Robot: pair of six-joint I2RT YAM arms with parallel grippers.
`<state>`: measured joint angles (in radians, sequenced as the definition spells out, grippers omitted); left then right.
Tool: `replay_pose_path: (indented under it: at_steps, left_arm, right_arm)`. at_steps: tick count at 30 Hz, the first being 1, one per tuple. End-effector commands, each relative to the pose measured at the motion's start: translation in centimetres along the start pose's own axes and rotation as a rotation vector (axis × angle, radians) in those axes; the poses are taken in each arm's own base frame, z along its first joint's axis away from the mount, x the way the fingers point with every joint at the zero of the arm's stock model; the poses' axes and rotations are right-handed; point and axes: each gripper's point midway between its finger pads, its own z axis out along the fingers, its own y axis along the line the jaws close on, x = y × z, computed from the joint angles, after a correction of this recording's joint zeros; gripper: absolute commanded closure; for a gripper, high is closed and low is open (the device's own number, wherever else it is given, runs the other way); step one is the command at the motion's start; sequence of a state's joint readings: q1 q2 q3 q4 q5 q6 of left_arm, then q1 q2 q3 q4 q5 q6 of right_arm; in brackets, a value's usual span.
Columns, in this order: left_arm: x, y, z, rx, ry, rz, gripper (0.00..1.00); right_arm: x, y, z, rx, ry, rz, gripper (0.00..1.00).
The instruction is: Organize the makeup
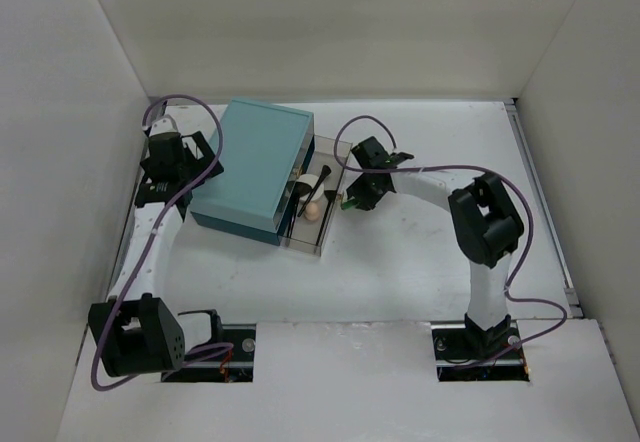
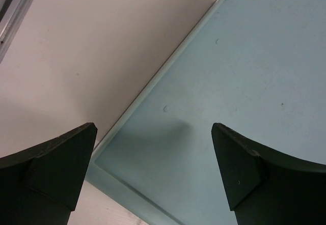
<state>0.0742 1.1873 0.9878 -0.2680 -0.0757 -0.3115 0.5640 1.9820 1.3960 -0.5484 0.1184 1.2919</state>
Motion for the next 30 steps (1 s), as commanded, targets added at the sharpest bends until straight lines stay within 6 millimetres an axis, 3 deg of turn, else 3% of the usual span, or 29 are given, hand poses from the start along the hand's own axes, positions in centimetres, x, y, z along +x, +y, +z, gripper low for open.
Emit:
replay_pose_path:
  at_steps: [1,6,10,14,17,20,22,30]
  left_arm:
    - [-2.1,-0.6,0.0,0.026,-0.054,0.006,0.00]
    - [-1.7,-0.7,0.2,0.038,-0.039,0.023,0.00]
    - [-1.5,-0.7,0.7,0.044,-0.028,0.029,0.00]
    - [-1.1,-0.7,1.3,0.050,-0.009,0.031,0.00]
    - [-0.8,-0.9,2.0,0.065,0.004,0.035,0.00]
    - [-0.1,-1.0,2.5,0.076,0.024,0.037,0.01]
    - [0.2,-1.1,2.8,0.085,0.027,0.040,0.05]
    - [0.7,-1.5,3.2,0.139,0.025,0.033,0.34]
  right_arm:
    - [0.2,0.0,0.5,0.018,-0.002,0.018,0.61]
    - [-0.2,-0.3,0.6,0.027,-0.019,0.023,0.79]
    - [-1.8,-0.4,-1.1,0.009,-0.091,0.020,0.92]
    - [-3.4,1.1,-4.9,-0.081,-0.158,-0.022,0.97]
    - [-5.1,3.2,-9.0,-0.174,-0.242,-0.071,0.97]
    - [-4.3,6.4,-12.4,-0.298,-0.265,-0.147,0.95]
    - [-3.0,8.4,-13.3,-0.367,-0.252,-0.201,0.95]
    - [5.4,13.2,-10.5,-0.448,-0.069,-0.402,0.88]
